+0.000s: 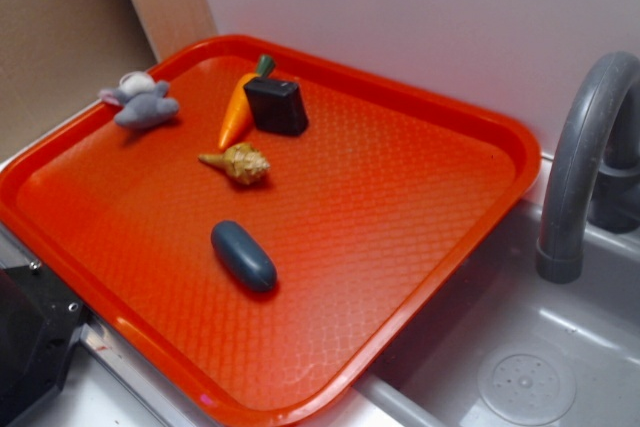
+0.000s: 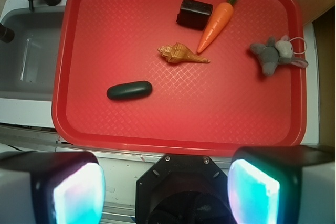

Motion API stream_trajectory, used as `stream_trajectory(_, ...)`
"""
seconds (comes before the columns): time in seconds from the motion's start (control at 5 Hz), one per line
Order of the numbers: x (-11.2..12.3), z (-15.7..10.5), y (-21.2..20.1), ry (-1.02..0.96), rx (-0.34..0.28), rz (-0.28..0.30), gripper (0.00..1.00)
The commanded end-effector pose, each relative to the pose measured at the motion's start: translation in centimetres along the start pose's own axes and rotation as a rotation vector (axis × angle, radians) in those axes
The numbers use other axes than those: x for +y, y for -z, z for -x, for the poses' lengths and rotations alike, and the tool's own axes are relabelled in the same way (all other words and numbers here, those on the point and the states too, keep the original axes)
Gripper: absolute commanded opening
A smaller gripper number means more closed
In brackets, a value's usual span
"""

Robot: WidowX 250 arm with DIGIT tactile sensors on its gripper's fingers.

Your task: Grab the black box.

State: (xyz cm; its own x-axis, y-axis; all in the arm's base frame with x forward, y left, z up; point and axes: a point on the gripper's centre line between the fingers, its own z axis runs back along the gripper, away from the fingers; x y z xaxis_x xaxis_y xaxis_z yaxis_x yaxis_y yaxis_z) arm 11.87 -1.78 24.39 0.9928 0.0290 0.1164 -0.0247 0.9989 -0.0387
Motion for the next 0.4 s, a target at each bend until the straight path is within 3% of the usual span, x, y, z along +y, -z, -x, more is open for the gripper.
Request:
stream_trajectory(0.0, 0.0, 0.0, 0.0, 0.0, 0.0, 0.0, 1.0)
stream_trajectory(0.2, 2.7, -4.9, 1.9, 0.126, -0.082, -0.158, 1.0)
